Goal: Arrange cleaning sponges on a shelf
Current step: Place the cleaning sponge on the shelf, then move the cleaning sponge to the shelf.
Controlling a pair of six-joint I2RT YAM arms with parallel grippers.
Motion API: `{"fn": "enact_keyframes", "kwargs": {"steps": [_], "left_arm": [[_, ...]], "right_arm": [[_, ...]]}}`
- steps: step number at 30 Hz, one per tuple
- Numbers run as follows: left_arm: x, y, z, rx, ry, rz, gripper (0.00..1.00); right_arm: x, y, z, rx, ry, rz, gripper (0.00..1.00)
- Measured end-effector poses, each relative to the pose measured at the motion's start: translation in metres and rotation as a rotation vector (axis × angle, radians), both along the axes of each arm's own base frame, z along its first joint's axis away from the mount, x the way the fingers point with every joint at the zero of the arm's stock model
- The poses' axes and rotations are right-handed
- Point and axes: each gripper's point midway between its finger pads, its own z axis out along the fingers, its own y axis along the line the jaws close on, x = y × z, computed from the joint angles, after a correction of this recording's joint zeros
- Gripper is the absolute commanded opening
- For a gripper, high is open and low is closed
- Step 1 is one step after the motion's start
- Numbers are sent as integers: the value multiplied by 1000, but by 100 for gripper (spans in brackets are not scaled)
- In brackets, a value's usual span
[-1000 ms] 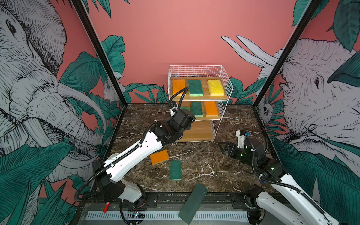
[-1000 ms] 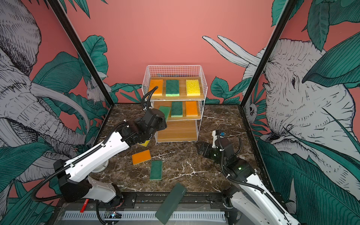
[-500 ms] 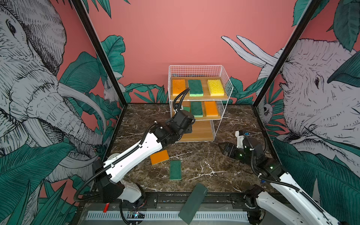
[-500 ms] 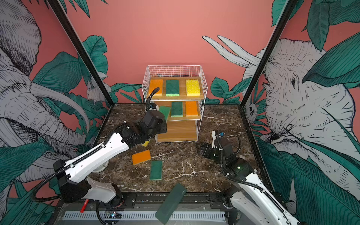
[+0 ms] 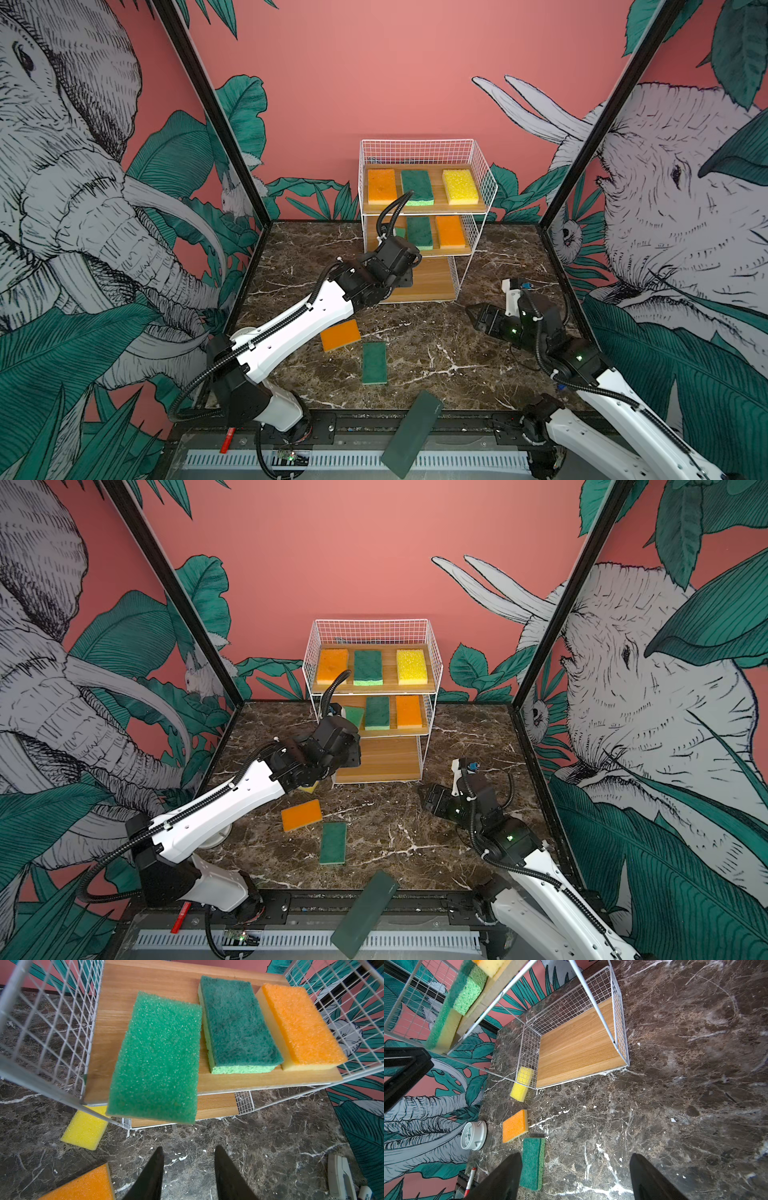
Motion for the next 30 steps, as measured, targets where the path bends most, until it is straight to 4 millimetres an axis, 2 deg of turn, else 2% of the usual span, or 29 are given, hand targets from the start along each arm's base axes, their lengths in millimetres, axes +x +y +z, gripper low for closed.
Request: {"fn": "enact_keyframes", "kwargs": {"steps": [6, 16, 26, 30], "left_arm": [[7, -7, -2, -8, 6, 21, 38], [14, -2, -8, -10, 5, 103, 24], [25, -1, -1, -77, -16, 150, 22], [28, 2, -4, -93, -12, 173, 21]], "right_arm": [[-1, 0, 0, -3, 4, 0, 84], [-2, -1, 2, -6, 4, 2, 84], [-3, -2, 0, -14, 9, 4, 84], [-3, -2, 0, -14, 9, 4, 84]]}}
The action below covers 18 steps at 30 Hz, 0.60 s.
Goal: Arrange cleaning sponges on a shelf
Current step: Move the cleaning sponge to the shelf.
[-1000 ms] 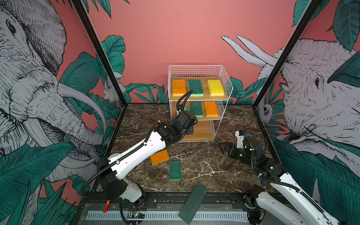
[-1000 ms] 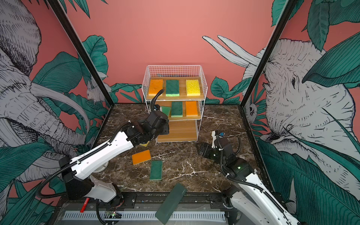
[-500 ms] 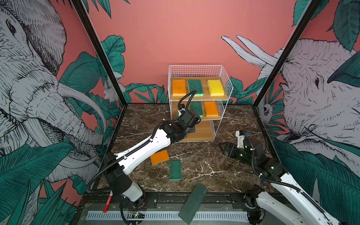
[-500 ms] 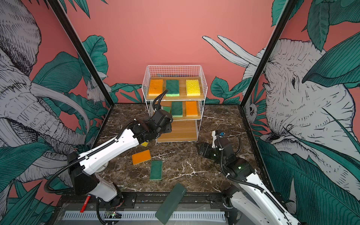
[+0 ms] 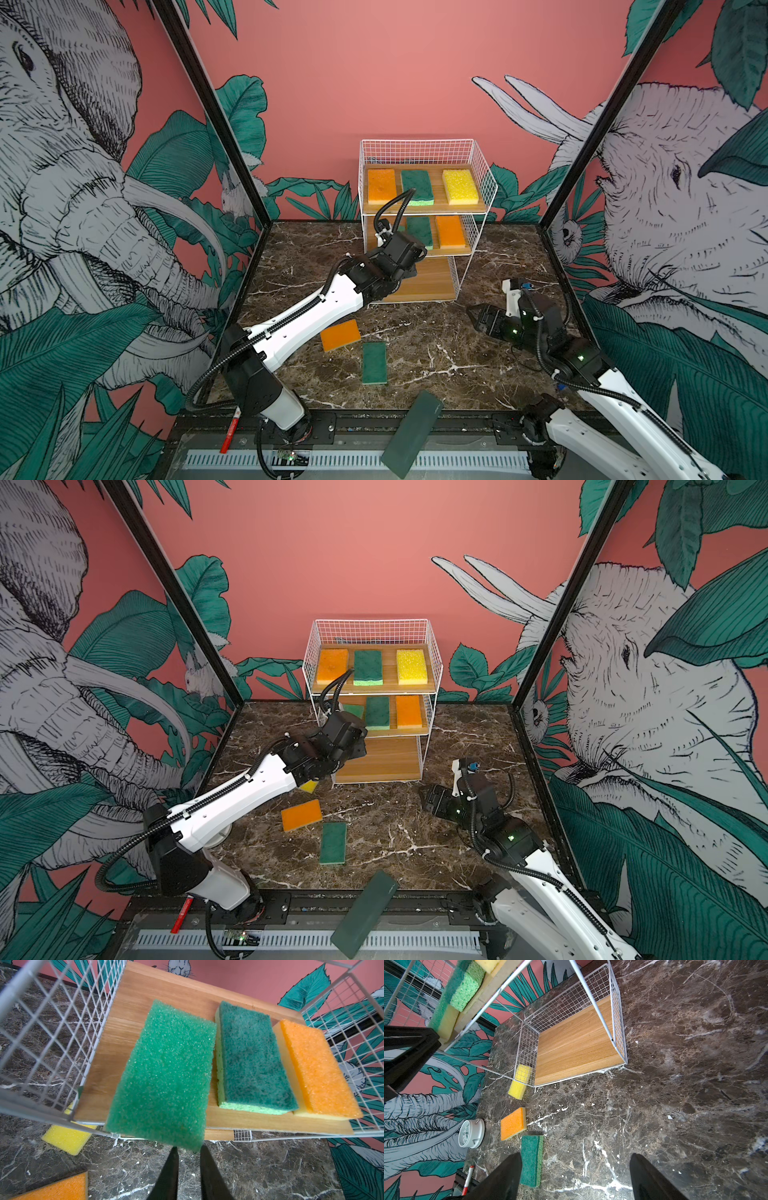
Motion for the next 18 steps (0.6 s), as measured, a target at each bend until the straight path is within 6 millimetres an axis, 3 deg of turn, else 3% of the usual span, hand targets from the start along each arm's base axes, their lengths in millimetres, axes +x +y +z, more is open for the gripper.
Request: {"fn": "enact_keyframes", "kwargs": {"steps": [8, 18], "left_arm": [[5, 6, -12, -14, 13, 37, 21], [8, 3, -6, -61, -7, 34, 20]], "right_arm": [[-1, -1, -1, -2, 3, 0, 84], [-2, -1, -1, -4, 6, 0, 84]]}}
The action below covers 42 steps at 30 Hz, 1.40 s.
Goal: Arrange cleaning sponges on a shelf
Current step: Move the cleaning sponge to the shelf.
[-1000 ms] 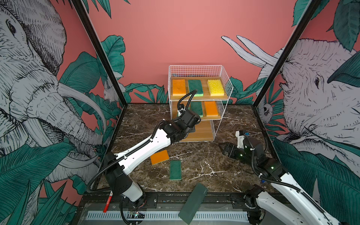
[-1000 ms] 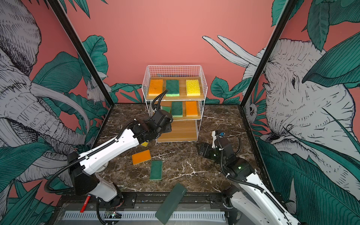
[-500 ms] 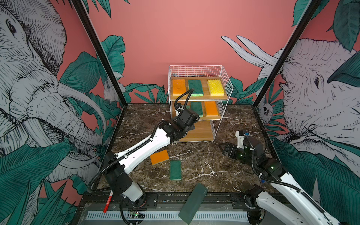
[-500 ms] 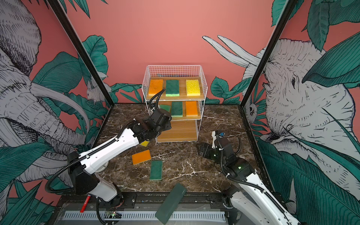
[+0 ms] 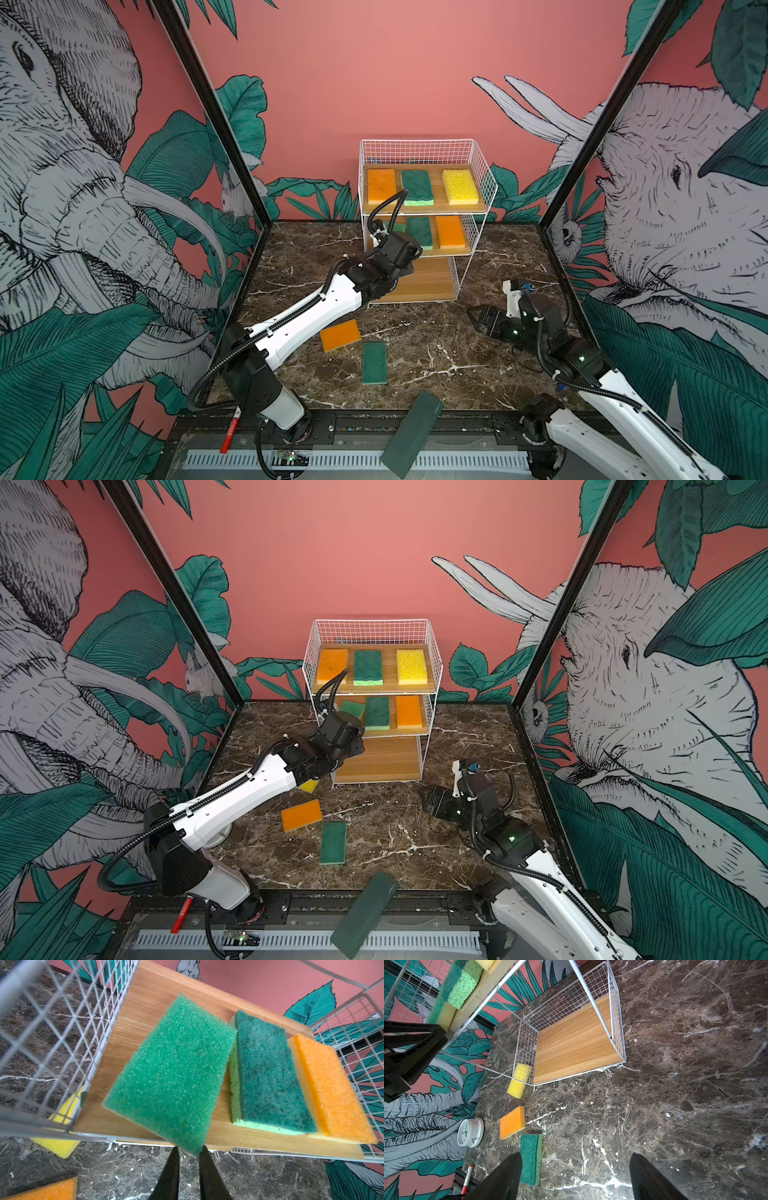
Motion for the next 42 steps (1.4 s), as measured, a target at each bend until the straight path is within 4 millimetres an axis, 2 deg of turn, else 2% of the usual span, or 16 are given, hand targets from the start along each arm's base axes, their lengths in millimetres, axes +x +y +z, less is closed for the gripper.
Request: {"fn": "enact_keyframes", "kwargs": {"steps": [4, 9, 14, 16, 17, 22, 29, 38, 42], "left_arm": [[-6, 4, 6, -20, -14, -13, 21], [-13, 9, 30, -62, -67, -39, 20], [-14, 12, 47, -66, -108, -64, 8], [-13, 11, 46, -62, -105, -73, 1], [-12, 11, 44, -57, -103, -75, 0], [-6, 12, 36, -32, -91, -75, 0], [-1, 16, 37, -11, -103, -72, 0], [8, 11, 22, 12, -82, -60, 0], [9, 11, 22, 5, -84, -49, 0]], "right_arm": [[0, 0, 0, 0, 0, 0, 84], [0, 0, 0, 0, 1, 0, 83], [0, 0, 0, 0, 2, 0, 79], [0, 0, 0, -1, 2, 0, 77], [0, 0, 0, -1, 2, 0, 76], [0, 0, 0, -1, 2, 0, 76], [1, 1, -1, -3, 8, 4, 76], [3, 3, 2, -5, 3, 11, 76], [2, 4, 1, -6, 6, 16, 76]]}}
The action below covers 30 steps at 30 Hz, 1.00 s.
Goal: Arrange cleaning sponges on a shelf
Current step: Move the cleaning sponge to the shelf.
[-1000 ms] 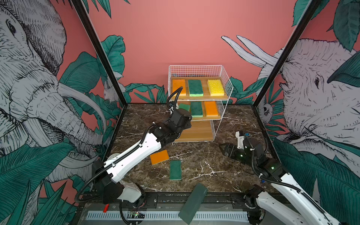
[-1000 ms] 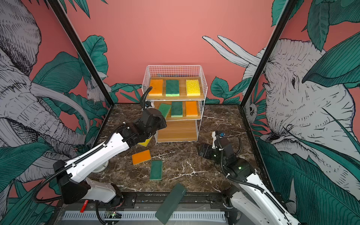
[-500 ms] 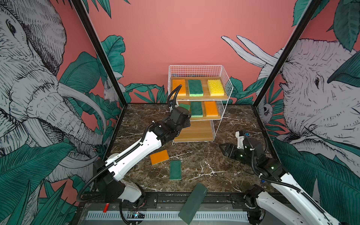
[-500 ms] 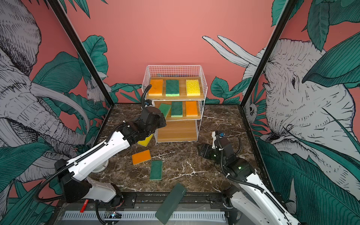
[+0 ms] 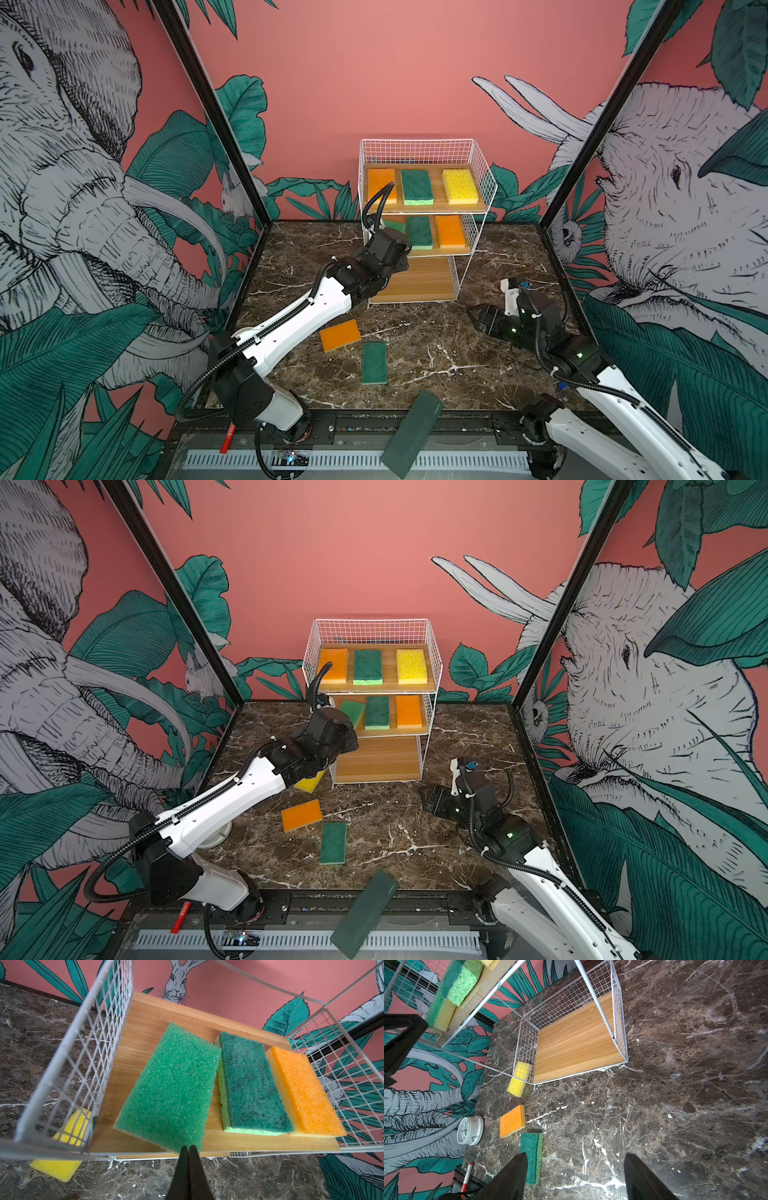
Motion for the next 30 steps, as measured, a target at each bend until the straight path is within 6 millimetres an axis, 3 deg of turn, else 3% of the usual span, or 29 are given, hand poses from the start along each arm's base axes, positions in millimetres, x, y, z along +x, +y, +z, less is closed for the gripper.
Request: {"fn": "enact_keyframes", "kwargs": {"steps": [30], "left_arm": [[0, -12, -1, -34, -20, 28, 0]], "right_arm": [[-5, -2, 12, 21, -43, 7, 76]]}}
